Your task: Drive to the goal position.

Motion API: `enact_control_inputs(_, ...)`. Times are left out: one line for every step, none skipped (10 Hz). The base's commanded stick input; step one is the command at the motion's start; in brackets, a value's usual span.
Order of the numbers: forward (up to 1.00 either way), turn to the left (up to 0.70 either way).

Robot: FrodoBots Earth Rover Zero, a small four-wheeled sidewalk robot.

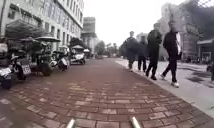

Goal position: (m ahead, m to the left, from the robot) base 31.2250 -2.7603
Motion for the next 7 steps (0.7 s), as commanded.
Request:
enact_control_inputs(0.70,0.00)
enact_control_inputs(0.70,0.00)
enact_control_inputs(0.70,0.00)
enact_control_inputs(0.70,0.00)
enact_control_inputs(0.70,0.00)
enact_control_inputs(0.70,0.00)
enact_control_inputs(0.70,0.00)
